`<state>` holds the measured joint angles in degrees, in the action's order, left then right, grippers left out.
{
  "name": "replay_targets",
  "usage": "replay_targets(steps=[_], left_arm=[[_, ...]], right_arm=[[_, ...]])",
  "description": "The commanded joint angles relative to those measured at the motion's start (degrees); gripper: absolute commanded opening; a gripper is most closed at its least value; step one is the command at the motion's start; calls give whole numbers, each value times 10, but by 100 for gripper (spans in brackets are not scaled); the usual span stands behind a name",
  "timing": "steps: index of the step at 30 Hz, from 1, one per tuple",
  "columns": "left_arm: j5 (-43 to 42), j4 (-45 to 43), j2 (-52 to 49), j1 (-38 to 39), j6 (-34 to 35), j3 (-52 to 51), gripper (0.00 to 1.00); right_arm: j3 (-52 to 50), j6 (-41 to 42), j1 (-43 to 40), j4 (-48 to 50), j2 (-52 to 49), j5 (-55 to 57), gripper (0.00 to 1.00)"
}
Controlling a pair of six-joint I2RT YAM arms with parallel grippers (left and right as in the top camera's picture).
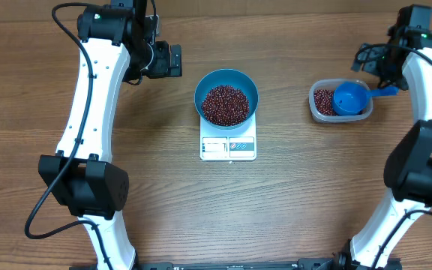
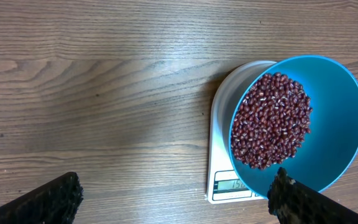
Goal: Scoop item into bowl and weigh 150g on scale
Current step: 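Release the scoop in the tub and raise the right gripper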
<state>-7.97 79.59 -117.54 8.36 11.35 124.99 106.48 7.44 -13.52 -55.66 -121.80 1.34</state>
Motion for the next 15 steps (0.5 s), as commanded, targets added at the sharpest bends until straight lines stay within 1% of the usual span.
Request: replay_targets(steps=[1,5,8,10,13,15], left_arm=[[-5,-2,17,-1,-15,12,100],[-4,-2,17,-1,-15,12,99],[-5,-2,17,-1,-15,12,100],[-5,-2,17,-1,-15,12,100],[-5,-2,17,-1,-15,12,100],[-4,-2,17,-1,-15,12,100]], right_arm=[[0,0,-4,9,-11,-58,100],[0,0,-4,12,-11,-62,100],[0,-17,-3,20,-11,-68,100],[0,-34,-3,32,-11,-94,100],[1,-29,-3,56,-10,-138,100],[1,-28,-3,59,-10,-143,100]])
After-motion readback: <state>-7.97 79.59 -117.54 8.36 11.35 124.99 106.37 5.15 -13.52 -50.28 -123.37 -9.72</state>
